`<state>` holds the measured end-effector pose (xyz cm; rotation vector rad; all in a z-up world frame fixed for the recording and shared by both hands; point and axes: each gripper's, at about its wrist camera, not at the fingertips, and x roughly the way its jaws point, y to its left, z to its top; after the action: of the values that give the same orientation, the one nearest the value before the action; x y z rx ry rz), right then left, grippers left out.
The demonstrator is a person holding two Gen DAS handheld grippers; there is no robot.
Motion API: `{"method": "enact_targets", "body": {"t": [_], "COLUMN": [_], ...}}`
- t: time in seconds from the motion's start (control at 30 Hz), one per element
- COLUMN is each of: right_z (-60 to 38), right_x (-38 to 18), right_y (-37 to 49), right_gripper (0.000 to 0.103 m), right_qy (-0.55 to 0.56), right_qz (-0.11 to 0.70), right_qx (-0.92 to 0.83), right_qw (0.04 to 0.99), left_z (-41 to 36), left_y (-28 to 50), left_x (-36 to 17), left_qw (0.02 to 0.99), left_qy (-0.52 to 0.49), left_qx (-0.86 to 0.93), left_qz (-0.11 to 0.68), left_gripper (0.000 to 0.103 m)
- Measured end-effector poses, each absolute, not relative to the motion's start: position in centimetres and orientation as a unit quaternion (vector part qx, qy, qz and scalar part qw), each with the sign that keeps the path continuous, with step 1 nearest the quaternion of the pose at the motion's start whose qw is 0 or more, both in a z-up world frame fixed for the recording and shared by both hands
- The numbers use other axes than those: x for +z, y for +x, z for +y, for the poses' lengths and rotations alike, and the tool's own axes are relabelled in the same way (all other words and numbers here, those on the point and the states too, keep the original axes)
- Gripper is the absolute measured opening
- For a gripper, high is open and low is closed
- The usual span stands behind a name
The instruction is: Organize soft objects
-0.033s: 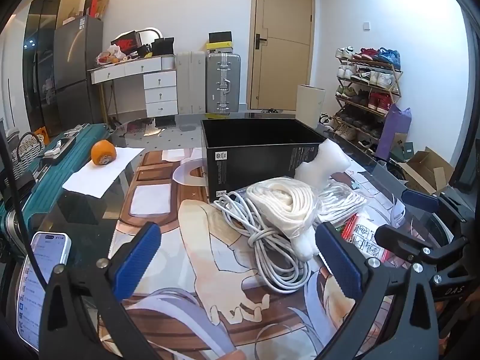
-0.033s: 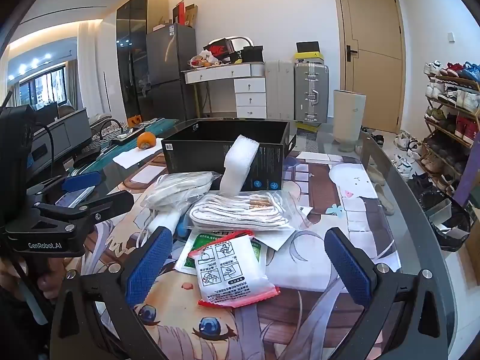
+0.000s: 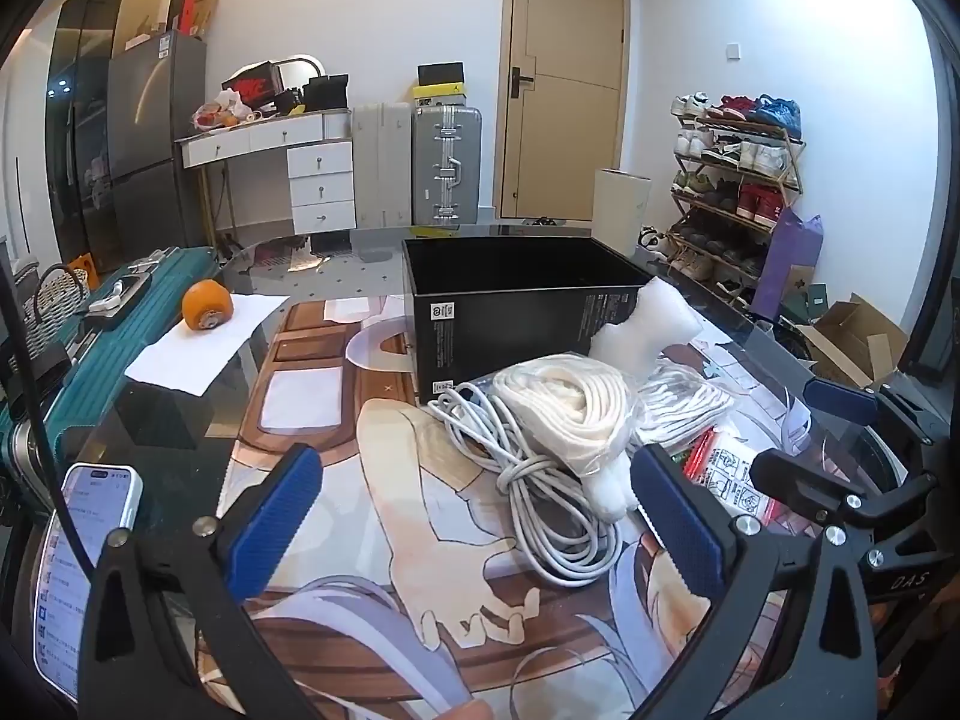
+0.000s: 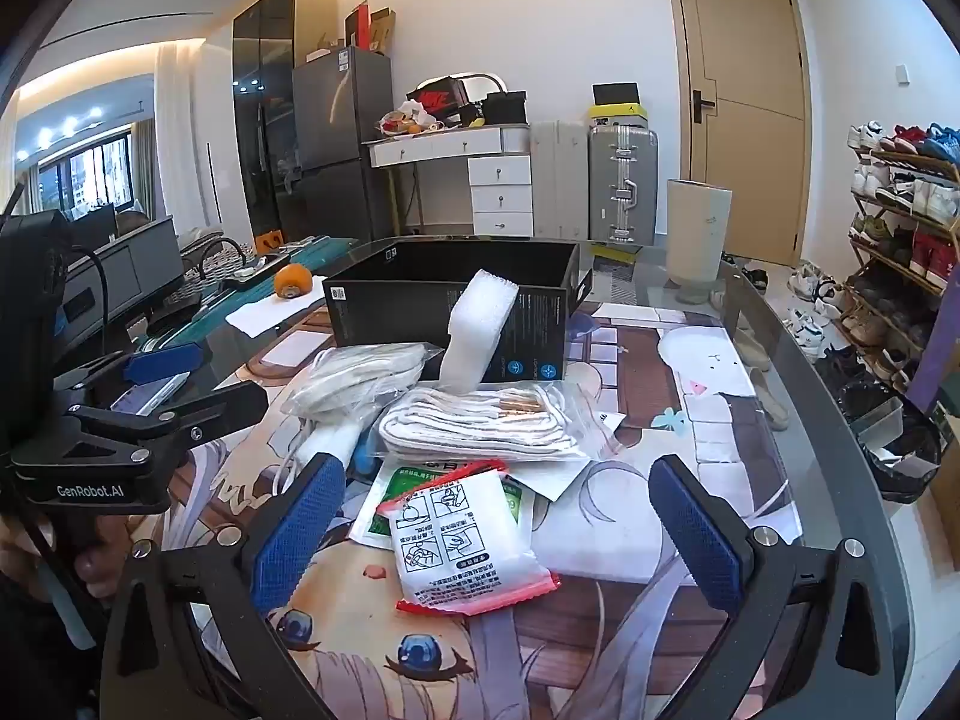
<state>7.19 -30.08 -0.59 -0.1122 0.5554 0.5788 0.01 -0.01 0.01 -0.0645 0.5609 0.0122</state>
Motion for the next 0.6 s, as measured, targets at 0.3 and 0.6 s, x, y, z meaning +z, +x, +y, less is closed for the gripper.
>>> {"method": "enact_targets", "body": {"t": [0.3,0.6], "right_z": [-30.12,-30.03], "right_x": [-0.55,-0.56], "right_y": [7.14,7.16], "right_gripper": [0.103,0.103], "right_qy": [-0.053,-0.054], "right_qz": [0.272,0.273], "right_qx": [0.283,0.282], "right_qw": [0.918,0.918], "left_z": [-0.03,-0.02], "left_y": [0.05,0.08], "left_x": [0.01,-0.16], "left_qw": [0.960,0.960], "left_qy": [-0.029,-0.027], "left_qx": [0.006,0.013], "left_qz": [0.280,0.277], "left_gripper": [0.103,0.103]}}
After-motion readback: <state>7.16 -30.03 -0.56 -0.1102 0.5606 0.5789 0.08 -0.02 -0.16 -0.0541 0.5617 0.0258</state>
